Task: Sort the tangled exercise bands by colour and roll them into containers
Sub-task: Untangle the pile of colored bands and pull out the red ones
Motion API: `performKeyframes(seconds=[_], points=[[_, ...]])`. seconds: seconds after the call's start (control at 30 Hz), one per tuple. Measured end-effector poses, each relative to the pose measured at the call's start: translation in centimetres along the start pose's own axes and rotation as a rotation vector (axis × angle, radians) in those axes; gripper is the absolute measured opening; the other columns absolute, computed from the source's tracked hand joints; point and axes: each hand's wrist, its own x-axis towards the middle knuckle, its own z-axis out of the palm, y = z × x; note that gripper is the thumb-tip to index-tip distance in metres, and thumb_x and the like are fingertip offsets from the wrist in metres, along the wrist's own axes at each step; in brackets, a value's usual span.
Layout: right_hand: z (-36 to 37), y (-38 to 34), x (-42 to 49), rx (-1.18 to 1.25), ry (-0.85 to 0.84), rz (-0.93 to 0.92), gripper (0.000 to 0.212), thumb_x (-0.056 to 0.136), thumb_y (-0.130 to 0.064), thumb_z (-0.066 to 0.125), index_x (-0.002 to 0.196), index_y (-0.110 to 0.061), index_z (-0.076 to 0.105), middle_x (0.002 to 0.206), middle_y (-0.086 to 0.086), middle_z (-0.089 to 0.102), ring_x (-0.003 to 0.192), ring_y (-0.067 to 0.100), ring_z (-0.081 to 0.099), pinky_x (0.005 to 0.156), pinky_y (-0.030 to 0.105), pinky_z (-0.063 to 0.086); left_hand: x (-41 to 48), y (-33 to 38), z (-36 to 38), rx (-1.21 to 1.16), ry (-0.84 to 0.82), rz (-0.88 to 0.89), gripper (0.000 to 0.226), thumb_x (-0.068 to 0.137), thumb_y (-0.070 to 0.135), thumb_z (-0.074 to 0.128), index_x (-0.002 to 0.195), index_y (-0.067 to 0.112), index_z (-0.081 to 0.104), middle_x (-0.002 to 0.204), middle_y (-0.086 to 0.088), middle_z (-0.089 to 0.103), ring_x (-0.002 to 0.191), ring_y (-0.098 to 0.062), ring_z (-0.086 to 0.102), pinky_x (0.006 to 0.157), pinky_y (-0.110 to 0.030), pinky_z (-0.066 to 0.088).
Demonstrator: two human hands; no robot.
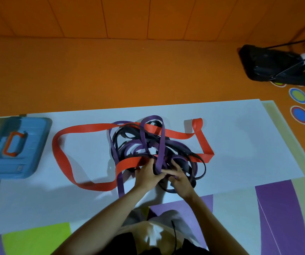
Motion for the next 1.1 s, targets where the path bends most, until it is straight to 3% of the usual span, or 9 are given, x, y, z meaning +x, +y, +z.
performKeyframes(seconds=[0.1,0.23,0.4,0.47,0.6,0.8,0.9,1.03,1.1], points=[[-0.3,0.7,0.2,-0.1,0.129,0.003,0.081,0.091,0.012,0.048,0.108,-0.064,0.07,0.145,-0.003,0.049,0.129,0.023,0.059,0.097,0.051,0.057,0.3,-0.9,0.2,-0.07,0.077,-0.029,0.011,0.091,0.023,0.07,0.096,0.021,0.061,0.086,0.008,0.069,0.09,-0.023,0.068,0.093,-0.046,0.051],[-0.8,-0.9,0.9,-0.166,0.333,0.053,0.042,0.098,-0.001,0.058,0.111,-0.039,0.067,0.106,0.006,0.069,0.077,0.03,0.072,0.068,0.049,0.063,-0.4,-0.5,-1.6,-0.444,0.152,-0.098,0.005,0.097,0.011,0.068,0.101,0.013,0.07,0.092,-0.006,0.073,0.084,-0.014,0.067,0.077,-0.024,0.052],[0.4,-4.0,3.4,-0.103,0.254,0.115,0.044,0.102,-0.023,0.067,0.142,-0.011,0.055,0.11,0.001,0.073,0.101,0.017,0.067,0.093,0.033,0.054,-1.1,-0.6,-4.2,-0.727,0.309,-0.217,0.011,0.099,0.006,0.061,0.103,0.016,0.057,0.09,-0.005,0.079,0.086,-0.015,0.076,0.073,-0.028,0.057],[0.9,-4.2,4.6,-0.11,0.272,0.207,0.035,0.099,-0.028,0.07,0.129,-0.011,0.062,0.107,0.002,0.074,0.099,0.017,0.067,0.092,0.035,0.055,-1.5,-0.6,-4.9,-0.783,0.363,-0.241,0.012,0.1,0.006,0.061,0.108,0.013,0.056,0.088,-0.007,0.079,0.082,-0.012,0.076,0.069,-0.028,0.06],[0.6,-4.1,6.1,-0.174,0.272,0.261,0.007,0.091,-0.009,0.072,0.084,-0.008,0.07,0.072,0.007,0.068,0.073,0.026,0.067,0.06,0.029,0.047,-1.8,-1.1,-5.7,-0.836,0.441,-0.297,0.006,0.101,0.008,0.061,0.104,0.011,0.056,0.093,-0.013,0.076,0.084,-0.025,0.077,0.069,-0.036,0.065],[-3.3,-7.5,5.1,0.588,0.256,0.2,0.013,0.099,-0.005,0.055,0.1,0.006,0.062,0.068,0.006,0.059,0.059,0.017,0.053,0.061,0.029,0.046,-1.5,-1.7,-7.6,-0.93,0.471,-0.386,0.022,0.094,0.0,0.063,0.11,0.012,0.053,0.095,-0.016,0.076,0.088,-0.029,0.076,0.076,-0.04,0.064],[-5.9,-7.2,5.0,0.476,0.131,0.256,0.053,0.094,-0.045,0.074,0.098,0.008,0.068,0.056,0.005,0.035,0.051,0.019,0.034,0.055,0.032,0.038,-1.0,-1.5,-8.7,-1.024,0.437,-0.35,0.025,0.086,-0.009,0.067,0.103,0.007,0.058,0.099,-0.019,0.076,0.093,-0.033,0.075,0.091,-0.042,0.059],[-7.9,-6.3,4.9,0.34,0.055,0.382,0.031,0.089,-0.033,0.081,0.067,-0.012,0.075,0.055,0.008,0.038,0.054,0.022,0.035,0.052,0.027,0.044,-0.8,-0.7,-10.2,-1.207,0.377,-0.326,0.032,0.087,-0.017,0.052,0.105,0.008,0.06,0.11,-0.018,0.076,0.084,-0.028,0.07,0.092,-0.042,0.06],[-8.1,-5.9,4.7,0.468,0.038,0.32,0.029,0.091,-0.035,0.078,0.071,-0.014,0.075,0.067,0.012,0.054,0.065,0.024,0.05,0.065,0.027,0.049,-0.7,-0.6,-10.6,-1.31,0.321,-0.299,0.023,0.094,-0.007,0.056,0.112,0.007,0.063,0.109,-0.019,0.075,0.088,-0.028,0.067,0.095,-0.042,0.059]])
